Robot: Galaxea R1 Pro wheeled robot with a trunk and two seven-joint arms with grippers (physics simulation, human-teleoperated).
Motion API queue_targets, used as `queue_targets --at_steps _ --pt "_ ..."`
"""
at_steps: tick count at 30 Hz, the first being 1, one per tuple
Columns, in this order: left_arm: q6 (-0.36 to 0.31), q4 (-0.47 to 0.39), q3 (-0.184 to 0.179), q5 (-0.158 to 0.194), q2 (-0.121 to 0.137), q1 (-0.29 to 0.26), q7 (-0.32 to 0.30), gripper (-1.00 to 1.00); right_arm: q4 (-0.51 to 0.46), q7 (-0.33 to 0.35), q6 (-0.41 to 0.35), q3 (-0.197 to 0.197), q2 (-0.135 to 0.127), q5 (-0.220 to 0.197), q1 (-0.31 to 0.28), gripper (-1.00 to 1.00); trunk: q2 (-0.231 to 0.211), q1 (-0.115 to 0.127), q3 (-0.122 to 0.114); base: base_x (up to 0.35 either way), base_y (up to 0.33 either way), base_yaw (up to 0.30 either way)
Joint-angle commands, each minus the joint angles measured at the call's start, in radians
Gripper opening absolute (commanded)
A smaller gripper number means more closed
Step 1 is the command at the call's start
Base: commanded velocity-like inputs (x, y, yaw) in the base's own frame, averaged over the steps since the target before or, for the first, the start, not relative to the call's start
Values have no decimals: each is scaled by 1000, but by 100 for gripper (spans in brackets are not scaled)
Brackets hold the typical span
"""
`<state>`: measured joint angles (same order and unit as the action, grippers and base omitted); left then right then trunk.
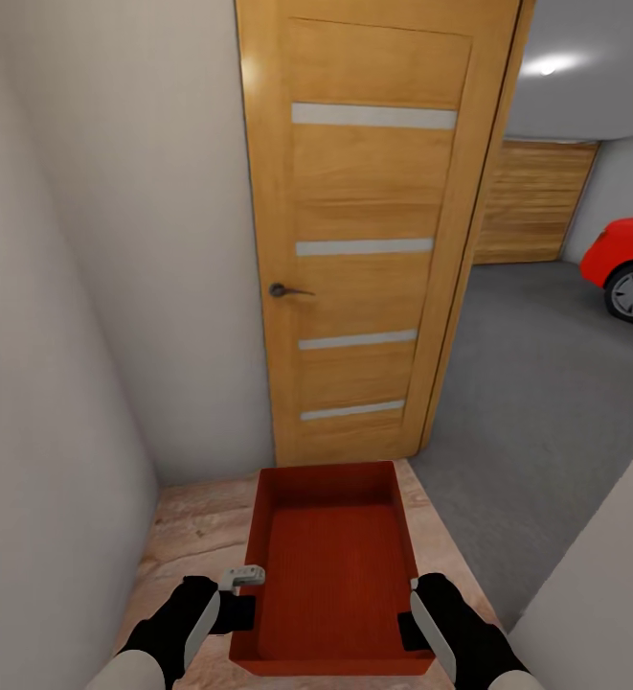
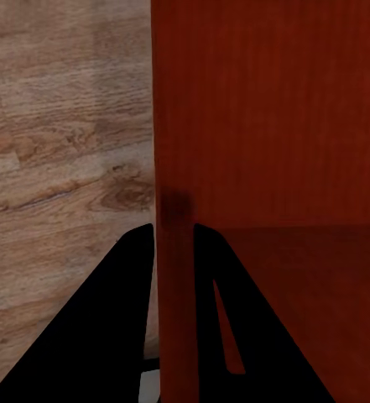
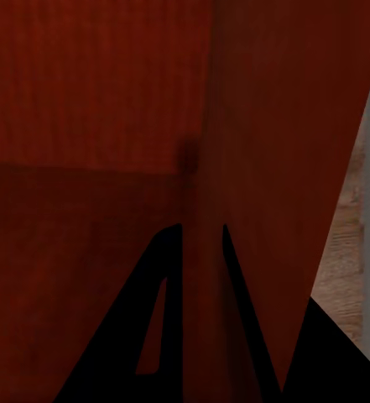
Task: Move the two storage containers from the living room to the garage. In the garage, place one container on the floor and stack the other container on top of it (either order is fine).
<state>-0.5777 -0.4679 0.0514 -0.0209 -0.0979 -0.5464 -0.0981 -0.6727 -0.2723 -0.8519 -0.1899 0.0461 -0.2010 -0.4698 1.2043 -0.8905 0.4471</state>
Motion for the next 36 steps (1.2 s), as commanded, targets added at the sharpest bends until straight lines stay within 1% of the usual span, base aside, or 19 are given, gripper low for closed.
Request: queue_targets --at_steps 1,7,31,36 --pt "-7 0 2 16 -2 0 -3 -100 -2 -4 10 -2 14 -66 -1 -100 1 0 1 123 0 0" --pt "-7 0 2 16 -2 0 -3 -100 -1 -4 10 -2 14 -66 -1 -100 1 0 1 35 0 -75" --pt "-7 0 2 16 -2 0 -3 -100 -2 -4 10 -2 14 -66 -1 -100 1 0 1 1 0 -273" --pt "-7 0 2 16 -2 0 -3 -100 -2 -4 10 -2 14 -66 -1 -100 1 0 1 9 20 -115"
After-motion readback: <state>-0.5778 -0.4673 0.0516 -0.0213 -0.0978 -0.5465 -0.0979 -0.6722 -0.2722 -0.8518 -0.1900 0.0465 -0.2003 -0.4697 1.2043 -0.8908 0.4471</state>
